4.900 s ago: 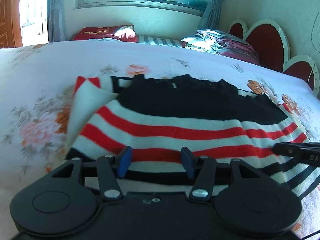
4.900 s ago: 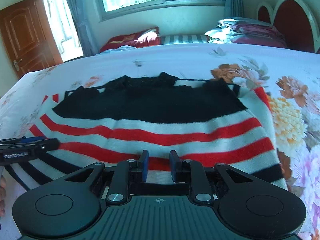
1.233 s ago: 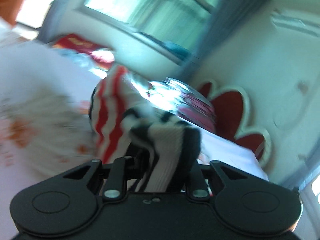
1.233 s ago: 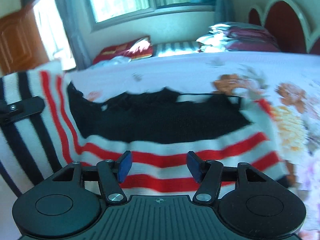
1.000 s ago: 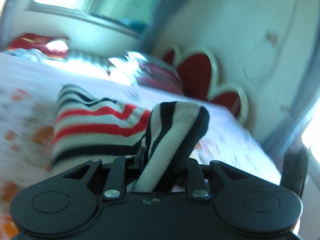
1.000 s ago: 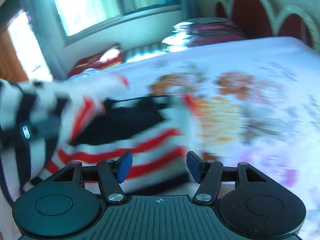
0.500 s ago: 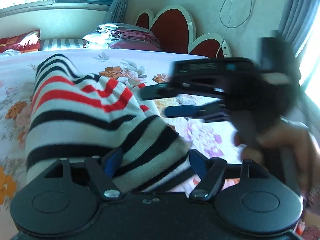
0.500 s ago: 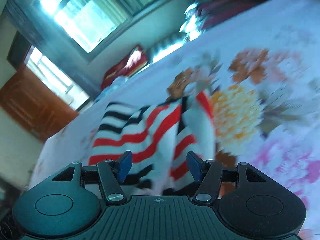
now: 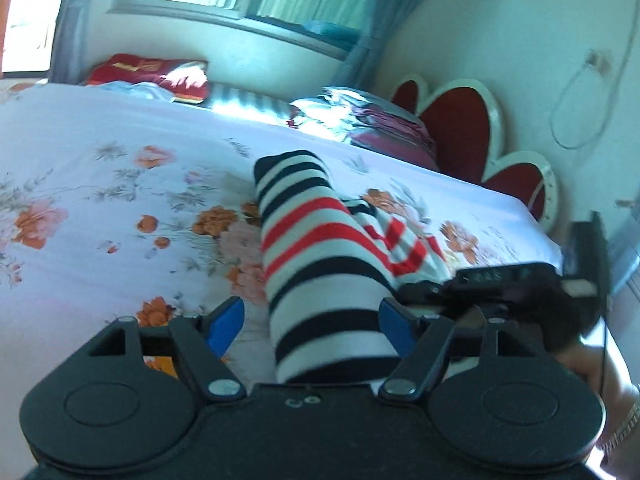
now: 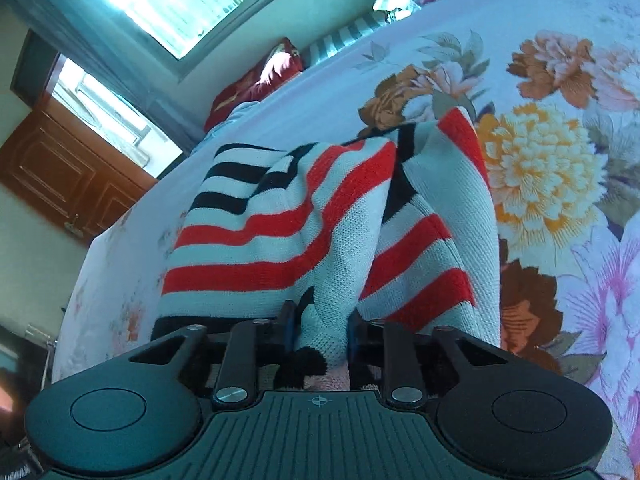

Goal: Fold small clothes

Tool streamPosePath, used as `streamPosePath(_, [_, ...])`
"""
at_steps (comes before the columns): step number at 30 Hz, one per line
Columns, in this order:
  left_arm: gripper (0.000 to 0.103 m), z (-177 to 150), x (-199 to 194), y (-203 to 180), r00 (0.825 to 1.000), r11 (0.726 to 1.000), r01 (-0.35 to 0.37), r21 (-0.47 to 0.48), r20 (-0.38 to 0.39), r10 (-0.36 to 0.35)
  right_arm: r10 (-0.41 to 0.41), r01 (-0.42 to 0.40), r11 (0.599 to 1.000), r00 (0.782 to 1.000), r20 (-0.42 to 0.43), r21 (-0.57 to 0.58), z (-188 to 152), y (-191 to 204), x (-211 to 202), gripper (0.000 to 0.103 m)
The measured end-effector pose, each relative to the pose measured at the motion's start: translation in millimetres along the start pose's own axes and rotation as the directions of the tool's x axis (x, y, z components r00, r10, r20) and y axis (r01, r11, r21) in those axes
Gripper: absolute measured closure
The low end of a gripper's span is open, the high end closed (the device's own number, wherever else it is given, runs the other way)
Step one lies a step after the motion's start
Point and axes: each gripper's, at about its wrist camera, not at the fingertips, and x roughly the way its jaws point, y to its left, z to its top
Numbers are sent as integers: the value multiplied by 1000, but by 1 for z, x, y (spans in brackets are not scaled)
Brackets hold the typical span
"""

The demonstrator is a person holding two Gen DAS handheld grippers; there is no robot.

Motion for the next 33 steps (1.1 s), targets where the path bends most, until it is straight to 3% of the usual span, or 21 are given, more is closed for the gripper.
streamPosePath(2, [30, 3, 0, 1, 1000, 1000, 7, -14, 11, -7, -43, 47, 996, 997, 61, -77, -2, 12, -8, 84])
streamPosePath(6, [30, 9, 7, -9, 999, 999, 37, 5, 27, -37, -126, 170, 962, 970, 206, -212, -7, 29, -36, 84])
streamPosePath(9, [30, 10, 18, -19, 998, 998, 63, 20, 26, -63, -168, 228, 943, 955, 244, -242, -10, 25, -51, 84])
streamPosePath(13, [30, 2, 43, -29, 997, 997, 71, 35, -39, -69, -164, 178, 975, 980, 114, -131, -13, -9, -31, 84])
streamPosePath(17, [25, -8, 58, -32, 998, 996, 12, 91, -70, -5, -141, 151, 985, 984, 110, -86, -12, -16, -34, 83])
streamPosePath(21, [24, -11, 65, -18, 994, 999, 18, 34, -111, -14, -110, 114, 993, 989, 94, -35, -13, -20, -51, 72])
streamPosePath(24, [23, -14, 67, -16, 994, 999, 19, 40, -112, -15, -100, 101, 995, 990, 96, -6, -21, -22, -68, 67])
streamPosePath(31, [23, -15, 69, -11, 991, 998, 39, 42, -132, -33, -131, 133, 991, 989, 69, -24, -57, -23, -93, 68])
streamPosePath(32, [23, -16, 69, -11, 990, 998, 41, 39, -137, -35, -143, 145, 989, 987, 70, -26, -63, -25, -94, 70])
streamPosePath(33, [23, -16, 70, -10, 989, 998, 44, 33, -142, -39, -144, 146, 989, 987, 66, -18, -69, -27, -94, 81])
